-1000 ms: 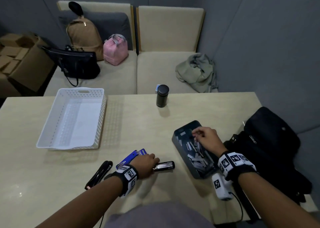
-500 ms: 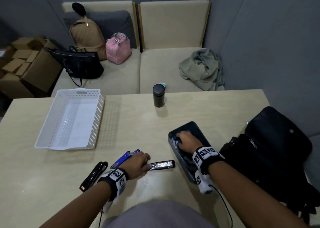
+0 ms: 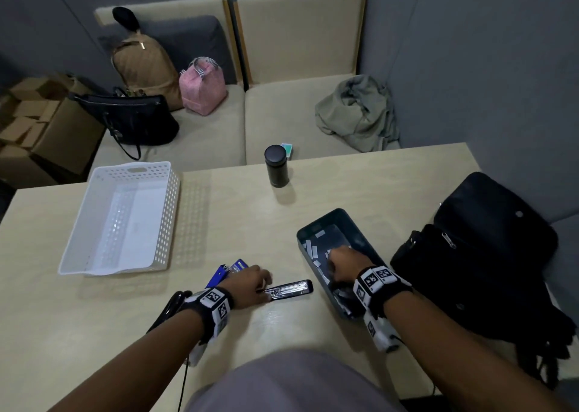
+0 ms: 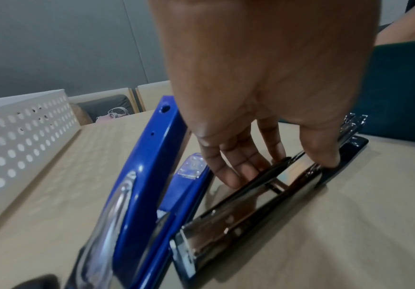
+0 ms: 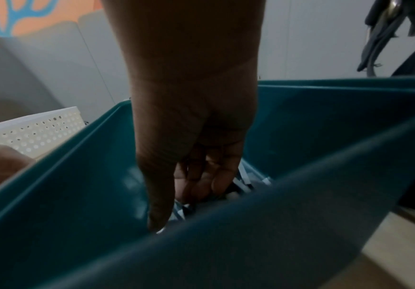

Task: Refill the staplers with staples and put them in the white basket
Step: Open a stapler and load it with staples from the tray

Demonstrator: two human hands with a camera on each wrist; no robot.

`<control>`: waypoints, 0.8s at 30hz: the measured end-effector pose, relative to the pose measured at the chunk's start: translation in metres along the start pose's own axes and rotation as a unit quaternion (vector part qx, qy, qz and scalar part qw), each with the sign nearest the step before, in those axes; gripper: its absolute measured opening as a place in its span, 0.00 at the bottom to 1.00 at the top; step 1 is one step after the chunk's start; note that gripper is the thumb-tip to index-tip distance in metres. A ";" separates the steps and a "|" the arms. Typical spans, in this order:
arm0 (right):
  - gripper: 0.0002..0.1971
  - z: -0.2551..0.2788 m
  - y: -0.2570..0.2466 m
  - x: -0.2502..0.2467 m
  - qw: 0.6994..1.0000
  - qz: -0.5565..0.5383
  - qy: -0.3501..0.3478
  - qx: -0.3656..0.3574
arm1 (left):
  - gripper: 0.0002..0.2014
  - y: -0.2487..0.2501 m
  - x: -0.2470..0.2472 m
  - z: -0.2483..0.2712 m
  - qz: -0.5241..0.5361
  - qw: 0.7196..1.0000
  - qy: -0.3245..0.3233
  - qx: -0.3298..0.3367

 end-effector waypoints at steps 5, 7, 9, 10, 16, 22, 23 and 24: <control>0.13 0.007 -0.012 0.000 0.996 0.066 0.055 0.005 | 0.21 0.000 0.000 -0.006 -0.031 0.999 -0.015 -0.007; 0.11 0.011 -0.018 -0.004 0.996 0.066 0.063 0.000 | 0.20 -0.001 0.004 -0.004 -0.036 0.999 -0.019 -0.008; 0.10 0.014 -0.016 -0.009 0.997 0.027 0.066 0.001 | 0.19 -0.003 0.007 -0.001 -0.025 1.000 -0.015 -0.009; 0.09 0.016 -0.012 -0.012 0.998 -0.004 0.070 0.003 | 0.18 -0.004 0.009 0.001 -0.016 1.000 -0.011 -0.009; 0.08 0.035 -0.004 -0.058 0.963 -0.212 0.162 -0.030 | 0.18 -0.013 0.018 0.017 0.030 0.999 0.023 0.000; 0.11 0.067 -0.041 -0.087 0.887 -0.399 0.197 -0.123 | 0.20 -0.019 0.022 0.030 0.017 0.999 0.036 0.013; 0.11 0.069 -0.053 -0.088 0.882 -0.410 0.181 -0.145 | 0.22 -0.022 0.024 0.033 0.006 0.999 0.036 0.013; 0.11 0.070 -0.064 -0.086 0.880 -0.414 0.165 -0.163 | 0.24 -0.025 0.027 0.037 -0.006 0.999 0.036 0.013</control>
Point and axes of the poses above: each hand's wrist, its own z-axis away from the middle knuckle, its own x-axis out of the palm, y = z × x, the point moved 10 cm from there along -z, towards the middle knuckle, and after that the axes turned 8 degrees about -y, right-handed, at the moved point
